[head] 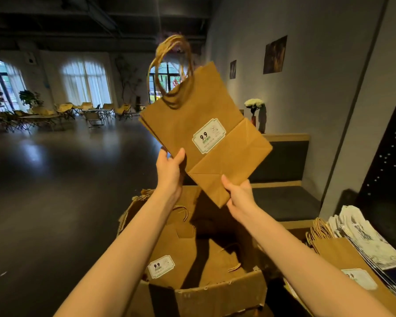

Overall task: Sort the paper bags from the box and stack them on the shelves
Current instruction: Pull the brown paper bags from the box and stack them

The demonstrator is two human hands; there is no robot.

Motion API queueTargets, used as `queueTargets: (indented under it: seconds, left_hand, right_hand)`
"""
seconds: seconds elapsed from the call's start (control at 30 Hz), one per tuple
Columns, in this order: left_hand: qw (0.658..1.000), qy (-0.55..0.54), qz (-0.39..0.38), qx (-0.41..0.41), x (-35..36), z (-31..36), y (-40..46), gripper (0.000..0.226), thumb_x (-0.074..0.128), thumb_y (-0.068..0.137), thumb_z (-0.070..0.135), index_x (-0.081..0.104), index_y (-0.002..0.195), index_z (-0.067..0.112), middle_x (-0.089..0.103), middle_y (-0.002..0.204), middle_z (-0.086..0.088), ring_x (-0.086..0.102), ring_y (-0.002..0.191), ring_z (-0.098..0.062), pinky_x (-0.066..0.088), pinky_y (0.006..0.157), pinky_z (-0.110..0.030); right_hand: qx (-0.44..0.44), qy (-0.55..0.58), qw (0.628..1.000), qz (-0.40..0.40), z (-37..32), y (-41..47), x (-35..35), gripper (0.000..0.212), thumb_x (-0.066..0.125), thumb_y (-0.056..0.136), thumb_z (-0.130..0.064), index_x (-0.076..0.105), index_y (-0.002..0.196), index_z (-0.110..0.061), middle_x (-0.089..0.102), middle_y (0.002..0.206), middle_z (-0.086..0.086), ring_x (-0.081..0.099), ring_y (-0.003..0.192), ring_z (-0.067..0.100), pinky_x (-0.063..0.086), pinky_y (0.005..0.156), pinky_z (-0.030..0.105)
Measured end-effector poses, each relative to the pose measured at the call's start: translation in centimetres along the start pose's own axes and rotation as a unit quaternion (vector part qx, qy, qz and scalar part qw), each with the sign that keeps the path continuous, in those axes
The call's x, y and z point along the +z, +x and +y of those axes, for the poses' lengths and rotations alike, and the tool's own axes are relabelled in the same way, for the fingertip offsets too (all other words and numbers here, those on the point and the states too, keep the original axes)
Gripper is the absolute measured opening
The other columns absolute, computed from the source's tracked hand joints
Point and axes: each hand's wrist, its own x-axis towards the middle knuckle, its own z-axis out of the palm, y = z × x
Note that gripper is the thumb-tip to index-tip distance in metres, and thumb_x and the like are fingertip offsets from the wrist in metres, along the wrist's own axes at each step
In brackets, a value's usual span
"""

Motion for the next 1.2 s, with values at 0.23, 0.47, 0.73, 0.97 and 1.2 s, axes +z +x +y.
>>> queueTargets:
  seconds: [0.23, 0.47, 0.73, 0.97, 1.2]
  left_hand:
    - [0.998, 0.018, 0.026, 0.046, -3.6, 3.2, 1.9, 0.019, 0.058, 0.09, 0.005, 0.056, 0.105, 0.015, 0.064, 0.099, -0.002, 0.064, 0.089, -0.015, 0.054, 0.073, -0.028]
    - [0.955, 0.284, -0.078, 0.035, -5.9, 1.4, -0.4, 0.022, 0.047, 0.097, 0.012, 0.053, 0.117, 0.007, 0.061, 0.104, -0.003, 0.061, 0.098, -0.02, 0.052, 0.08, -0.029]
    - [0.916, 0.381, -0.124, -0.012, -9.4, -1.5, -5.7, 0.017, 0.043, 0.099, 0.024, 0.038, 0.106, 0.009, 0.057, 0.078, -0.008, 0.057, 0.047, -0.008, 0.048, 0.05, -0.027]
    - [0.925, 0.377, -0.045, 0.018, -9.9, -2.4, -11.8, 0.014, 0.044, 0.098, 0.013, 0.039, 0.111, 0.018, 0.053, 0.093, 0.009, 0.052, 0.066, -0.007, 0.045, 0.052, -0.012]
    - [0.916, 0.401, -0.019, 0.012, -11.5, -3.7, -18.6, 0.01, 0.045, 0.097, 0.008, 0.046, 0.106, 0.011, 0.055, 0.077, 0.001, 0.052, 0.052, -0.004, 0.044, 0.054, -0.021]
  right_hand:
    - [-0.149, -0.16, 0.975, 0.045, -4.3, 0.3, -3.1, 0.048, 0.067, 0.085, -0.012, 0.044, 0.127, -0.015, 0.055, 0.118, 0.0, 0.054, 0.106, 0.015, 0.045, 0.089, 0.032]
    - [-0.144, -0.132, 0.978, 0.074, -4.6, -1.5, -5.3, 0.038, 0.065, 0.088, -0.018, 0.053, 0.124, -0.016, 0.062, 0.116, 0.0, 0.059, 0.11, 0.02, 0.049, 0.096, 0.041]
    - [-0.112, -0.143, 0.981, 0.068, -2.6, -4.4, -8.3, 0.031, 0.064, 0.088, -0.019, 0.059, 0.119, -0.015, 0.065, 0.115, 0.002, 0.06, 0.11, 0.021, 0.049, 0.097, 0.04]
    - [-0.063, -0.179, 0.98, 0.064, -0.4, -7.2, -10.2, 0.028, 0.064, 0.088, -0.025, 0.061, 0.115, -0.015, 0.066, 0.114, 0.003, 0.06, 0.109, 0.02, 0.048, 0.098, 0.043]
    - [-0.014, -0.187, 0.981, 0.058, 1.8, -11.4, -13.4, 0.039, 0.061, 0.09, -0.028, 0.053, 0.126, -0.014, 0.061, 0.119, -0.001, 0.057, 0.112, 0.019, 0.047, 0.099, 0.042]
